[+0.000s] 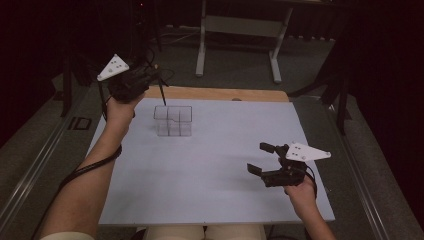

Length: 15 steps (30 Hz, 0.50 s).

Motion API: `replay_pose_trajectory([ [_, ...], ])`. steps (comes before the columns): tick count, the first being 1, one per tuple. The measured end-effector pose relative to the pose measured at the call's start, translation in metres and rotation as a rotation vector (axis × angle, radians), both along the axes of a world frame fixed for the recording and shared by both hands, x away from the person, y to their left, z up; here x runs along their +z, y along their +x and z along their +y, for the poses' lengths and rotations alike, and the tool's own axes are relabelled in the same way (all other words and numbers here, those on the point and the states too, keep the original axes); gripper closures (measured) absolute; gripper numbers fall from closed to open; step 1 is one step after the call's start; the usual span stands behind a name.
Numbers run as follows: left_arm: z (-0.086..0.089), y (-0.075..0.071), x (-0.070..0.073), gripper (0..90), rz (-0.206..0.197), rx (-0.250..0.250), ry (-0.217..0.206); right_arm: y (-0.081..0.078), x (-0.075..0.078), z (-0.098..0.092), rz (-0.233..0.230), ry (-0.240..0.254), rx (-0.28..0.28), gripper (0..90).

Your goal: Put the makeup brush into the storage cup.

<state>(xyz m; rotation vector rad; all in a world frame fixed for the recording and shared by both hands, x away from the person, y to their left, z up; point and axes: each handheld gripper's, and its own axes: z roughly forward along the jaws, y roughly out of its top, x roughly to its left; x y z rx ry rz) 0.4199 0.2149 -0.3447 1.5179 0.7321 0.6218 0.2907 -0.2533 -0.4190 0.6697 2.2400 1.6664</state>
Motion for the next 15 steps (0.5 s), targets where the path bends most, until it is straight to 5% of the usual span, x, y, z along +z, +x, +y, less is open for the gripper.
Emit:
replay_pose_trajectory([
  [15, 0.010, 0.008, -0.022, 85.6, 0.035, 0.082, 0.010, 0.000, -0.001, 0.000, 0.008, 0.002, 0.011, 14.6],
])
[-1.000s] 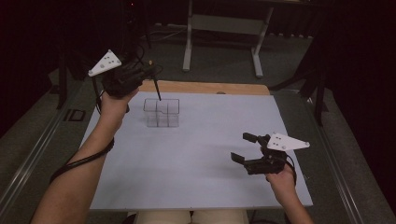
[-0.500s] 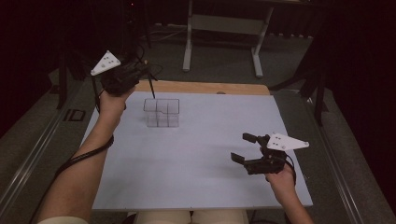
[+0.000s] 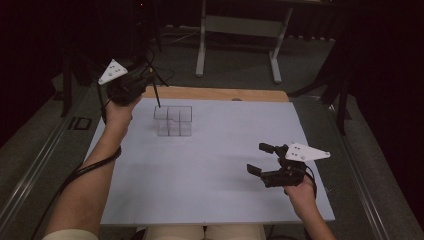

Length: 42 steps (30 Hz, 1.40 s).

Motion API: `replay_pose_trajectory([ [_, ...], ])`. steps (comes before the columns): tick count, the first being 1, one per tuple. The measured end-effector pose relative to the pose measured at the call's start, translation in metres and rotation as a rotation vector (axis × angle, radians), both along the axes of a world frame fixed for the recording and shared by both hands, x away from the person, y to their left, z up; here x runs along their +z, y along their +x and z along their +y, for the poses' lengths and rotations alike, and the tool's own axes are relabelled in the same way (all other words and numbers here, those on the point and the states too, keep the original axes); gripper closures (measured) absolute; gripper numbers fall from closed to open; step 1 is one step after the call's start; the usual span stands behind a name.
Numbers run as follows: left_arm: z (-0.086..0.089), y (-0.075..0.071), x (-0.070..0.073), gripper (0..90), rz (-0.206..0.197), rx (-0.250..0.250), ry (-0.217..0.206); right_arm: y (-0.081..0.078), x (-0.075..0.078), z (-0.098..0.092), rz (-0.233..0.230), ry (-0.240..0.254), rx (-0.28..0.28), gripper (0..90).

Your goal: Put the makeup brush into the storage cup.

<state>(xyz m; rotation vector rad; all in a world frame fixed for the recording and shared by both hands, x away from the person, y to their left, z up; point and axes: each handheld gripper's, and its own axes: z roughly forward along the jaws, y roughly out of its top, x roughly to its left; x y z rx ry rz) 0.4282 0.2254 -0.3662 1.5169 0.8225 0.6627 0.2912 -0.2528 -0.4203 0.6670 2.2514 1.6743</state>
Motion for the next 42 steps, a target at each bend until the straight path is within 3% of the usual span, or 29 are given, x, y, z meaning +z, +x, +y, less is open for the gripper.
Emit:
replay_pose_trajectory([
  [23, -0.002, 0.016, -0.035, 85.3, 0.048, 0.050, -0.019, 0.001, -0.003, 0.001, 0.005, -0.007, 0.010, 14.7],
  [33, -0.002, 0.019, -0.047, 84.0, 0.083, 0.030, -0.019, 0.002, -0.005, 0.001, 0.010, -0.011, 0.013, 14.7],
  [35, -0.004, 0.019, -0.047, 79.8, 0.094, 0.044, -0.007, 0.002, -0.005, 0.001, 0.011, -0.014, 0.012, 14.7],
  [40, -0.010, 0.017, -0.044, 52.4, 0.133, 0.083, 0.003, 0.003, -0.005, 0.000, 0.014, -0.013, 0.011, 14.7],
  [42, -0.010, 0.016, -0.043, 46.3, 0.144, 0.088, 0.001, 0.003, -0.006, 0.000, 0.014, -0.013, 0.012, 14.7],
])
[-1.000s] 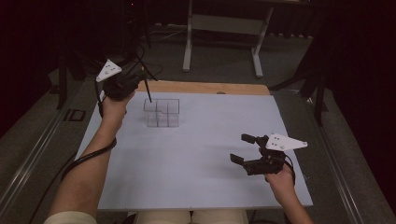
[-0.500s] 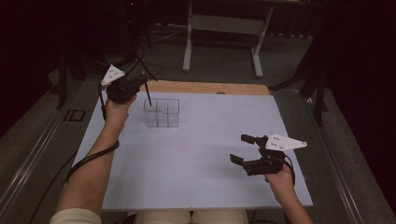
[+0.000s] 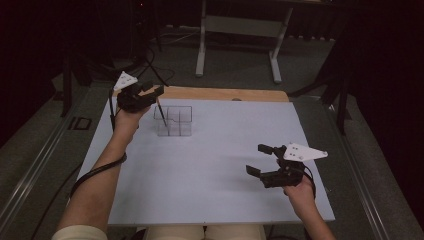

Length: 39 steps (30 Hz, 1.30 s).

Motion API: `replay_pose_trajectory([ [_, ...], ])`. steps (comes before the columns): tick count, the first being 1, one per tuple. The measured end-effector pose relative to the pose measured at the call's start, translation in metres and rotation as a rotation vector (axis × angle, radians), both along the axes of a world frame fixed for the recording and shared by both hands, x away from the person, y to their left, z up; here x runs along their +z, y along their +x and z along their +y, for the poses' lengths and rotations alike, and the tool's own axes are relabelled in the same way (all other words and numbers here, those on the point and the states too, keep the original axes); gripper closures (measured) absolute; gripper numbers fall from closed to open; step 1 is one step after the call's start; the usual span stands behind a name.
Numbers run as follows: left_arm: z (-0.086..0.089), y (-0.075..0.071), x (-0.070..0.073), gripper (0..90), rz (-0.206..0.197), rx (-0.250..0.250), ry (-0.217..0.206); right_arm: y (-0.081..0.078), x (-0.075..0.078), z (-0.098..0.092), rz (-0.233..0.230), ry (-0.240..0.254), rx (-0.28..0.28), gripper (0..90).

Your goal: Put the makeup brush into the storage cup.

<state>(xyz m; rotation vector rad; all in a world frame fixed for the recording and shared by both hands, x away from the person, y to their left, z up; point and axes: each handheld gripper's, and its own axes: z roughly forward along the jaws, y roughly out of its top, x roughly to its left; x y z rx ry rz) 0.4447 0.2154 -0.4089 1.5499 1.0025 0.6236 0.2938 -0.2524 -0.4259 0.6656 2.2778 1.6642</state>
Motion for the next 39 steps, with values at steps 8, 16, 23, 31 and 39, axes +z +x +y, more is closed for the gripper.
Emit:
replay_pose_trajectory([
  [8, 0.002, -0.007, 0.006, 13.4, -0.002, -0.036, -0.018, 0.000, 0.000, -0.001, 0.000, 0.003, -0.004, 14.7],
  [16, -0.001, -0.020, 0.012, 2.3, 0.005, -0.099, -0.022, 0.000, 0.000, -0.001, 0.000, 0.005, -0.005, 14.7],
  [23, -0.003, -0.034, 0.015, 2.2, 0.011, -0.129, -0.010, 0.000, 0.001, -0.001, 0.000, 0.006, -0.006, 14.7],
  [31, -0.006, -0.054, 0.020, 2.2, 0.006, -0.172, -0.026, 0.000, 0.000, 0.000, 0.002, 0.001, -0.004, 14.8],
  [39, -0.008, -0.074, 0.022, 2.2, 0.000, -0.220, -0.021, -0.001, 0.001, 0.000, -0.004, 0.003, -0.004, 14.8],
])
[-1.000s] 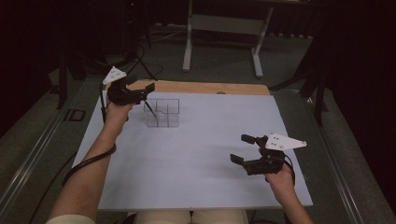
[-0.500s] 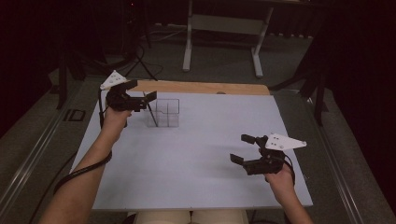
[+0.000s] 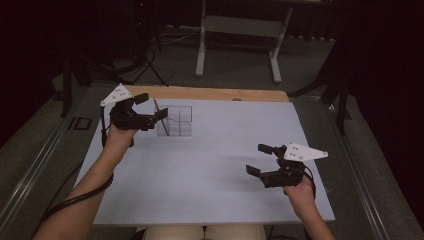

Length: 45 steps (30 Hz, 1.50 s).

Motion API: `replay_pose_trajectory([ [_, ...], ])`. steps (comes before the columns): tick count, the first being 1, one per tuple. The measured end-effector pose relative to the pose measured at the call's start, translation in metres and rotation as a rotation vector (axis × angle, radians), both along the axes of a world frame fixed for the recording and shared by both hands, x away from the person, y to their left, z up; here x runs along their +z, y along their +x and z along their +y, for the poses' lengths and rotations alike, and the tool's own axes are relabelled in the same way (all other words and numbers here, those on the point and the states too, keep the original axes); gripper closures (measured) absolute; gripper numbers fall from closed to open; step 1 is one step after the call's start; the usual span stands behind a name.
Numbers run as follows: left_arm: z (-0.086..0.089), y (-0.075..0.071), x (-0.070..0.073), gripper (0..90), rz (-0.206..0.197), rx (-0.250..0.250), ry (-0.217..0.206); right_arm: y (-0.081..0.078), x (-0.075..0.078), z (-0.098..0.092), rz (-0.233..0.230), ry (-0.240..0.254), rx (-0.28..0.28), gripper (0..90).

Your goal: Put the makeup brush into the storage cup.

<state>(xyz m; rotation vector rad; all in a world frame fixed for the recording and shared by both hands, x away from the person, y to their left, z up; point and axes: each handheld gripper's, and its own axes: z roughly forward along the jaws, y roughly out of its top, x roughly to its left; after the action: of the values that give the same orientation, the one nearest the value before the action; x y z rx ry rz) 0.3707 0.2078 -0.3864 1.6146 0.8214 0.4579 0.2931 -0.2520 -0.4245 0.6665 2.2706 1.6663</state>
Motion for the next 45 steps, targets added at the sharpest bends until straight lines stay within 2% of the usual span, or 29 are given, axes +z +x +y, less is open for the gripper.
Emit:
replay_pose_trajectory([
  [2, -0.001, -0.006, 0.000, 2.2, -0.008, -0.006, 0.013, 0.000, 0.000, 0.000, 0.003, 0.002, 0.000, 14.8],
  [8, 0.000, -0.021, 0.000, 2.2, -0.018, -0.029, 0.005, 0.001, 0.000, -0.001, 0.003, 0.004, 0.000, 14.8],
  [12, -0.002, -0.029, -0.002, 2.2, -0.024, -0.048, 0.018, 0.001, 0.000, -0.002, 0.002, 0.003, -0.002, 14.8],
  [17, -0.004, -0.038, -0.005, 2.2, -0.028, -0.069, 0.018, 0.001, 0.000, -0.003, 0.003, 0.005, -0.005, 14.8],
  [19, -0.004, -0.040, -0.007, 2.2, -0.029, -0.084, 0.006, 0.002, 0.000, -0.003, 0.002, 0.003, -0.006, 14.8],
  [29, -0.003, -0.053, -0.026, 2.2, -0.001, -0.100, 0.008, 0.001, 0.000, -0.003, 0.002, 0.010, -0.009, 14.8],
  [33, 0.000, -0.058, -0.031, 2.2, 0.002, -0.099, -0.009, 0.001, 0.000, -0.003, -0.001, 0.006, -0.006, 14.8],
  [45, -0.001, -0.077, -0.049, 2.2, 0.009, -0.117, 0.003, 0.001, 0.000, -0.002, -0.006, 0.000, -0.005, 14.8],
])
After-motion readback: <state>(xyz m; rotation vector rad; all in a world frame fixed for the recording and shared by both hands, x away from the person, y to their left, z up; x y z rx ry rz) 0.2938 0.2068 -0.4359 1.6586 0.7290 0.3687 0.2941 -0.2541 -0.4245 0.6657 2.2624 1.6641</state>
